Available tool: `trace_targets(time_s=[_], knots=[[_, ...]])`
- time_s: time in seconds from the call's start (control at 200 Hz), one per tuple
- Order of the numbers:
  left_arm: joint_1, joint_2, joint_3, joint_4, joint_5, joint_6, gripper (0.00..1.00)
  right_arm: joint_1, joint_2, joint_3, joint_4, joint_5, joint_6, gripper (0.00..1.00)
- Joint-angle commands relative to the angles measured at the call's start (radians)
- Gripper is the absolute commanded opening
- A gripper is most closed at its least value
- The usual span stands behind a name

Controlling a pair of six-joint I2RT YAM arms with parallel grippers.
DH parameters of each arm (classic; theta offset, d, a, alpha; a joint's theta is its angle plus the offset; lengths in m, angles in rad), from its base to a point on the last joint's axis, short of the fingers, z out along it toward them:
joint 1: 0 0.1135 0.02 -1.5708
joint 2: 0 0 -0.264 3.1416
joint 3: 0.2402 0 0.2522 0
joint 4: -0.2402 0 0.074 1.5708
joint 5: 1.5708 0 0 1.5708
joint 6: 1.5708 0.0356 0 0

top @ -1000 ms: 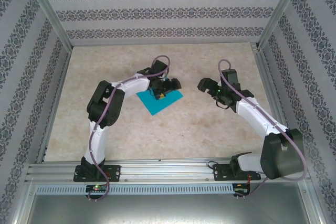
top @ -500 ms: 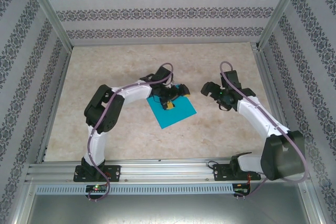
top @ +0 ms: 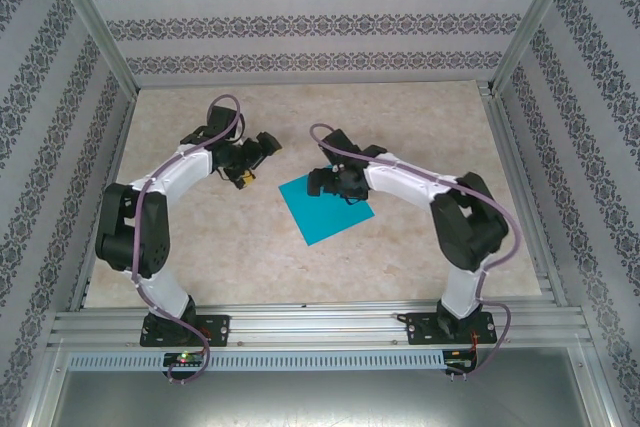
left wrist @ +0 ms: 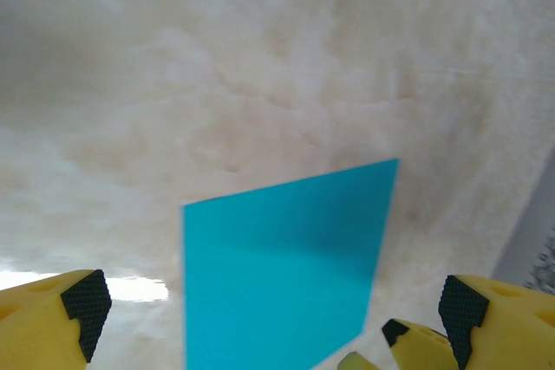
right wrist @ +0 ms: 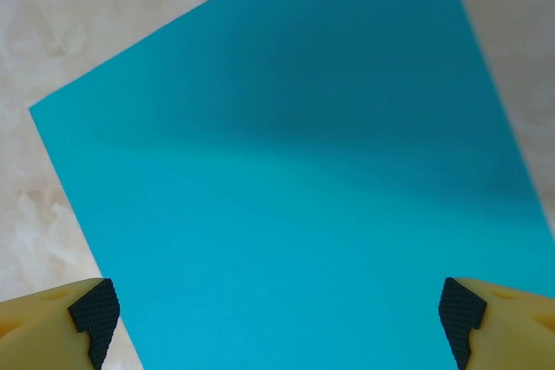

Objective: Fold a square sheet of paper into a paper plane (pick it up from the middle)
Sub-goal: Move the square sheet of paper to the center of the table.

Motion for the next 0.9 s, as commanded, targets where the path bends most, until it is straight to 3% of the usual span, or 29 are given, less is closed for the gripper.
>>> trace_targets(time_s=[0.0, 0.175, 0.545, 0.714, 0.894], knots=[[0.012, -0.04, -0.027, -0.097, -0.093, 0.064, 1.0, 0.011, 0.089, 0.093, -0.083, 0.045, -0.04, 0.97], [0.015, -0.035, -0.035, -0.101, -0.103, 0.07, 1.0, 0.017, 0.142, 0.097, -0.109, 0.048, -0.031, 0.96], [0.015, -0.027, -0.062, -0.08, -0.102, 0.055, 1.0, 0.023, 0.013, -0.207, -0.117, 0.023, 0.036, 0.96], [0.013, -0.048, -0.09, -0.064, -0.103, 0.049, 1.0, 0.031, -0.049, -0.116, -0.198, 0.055, -0.041, 0.97], [0.013, -0.084, -0.13, -0.046, -0.1, 0.038, 1.0, 0.036, 0.003, -0.017, -0.242, 0.091, -0.128, 0.98]])
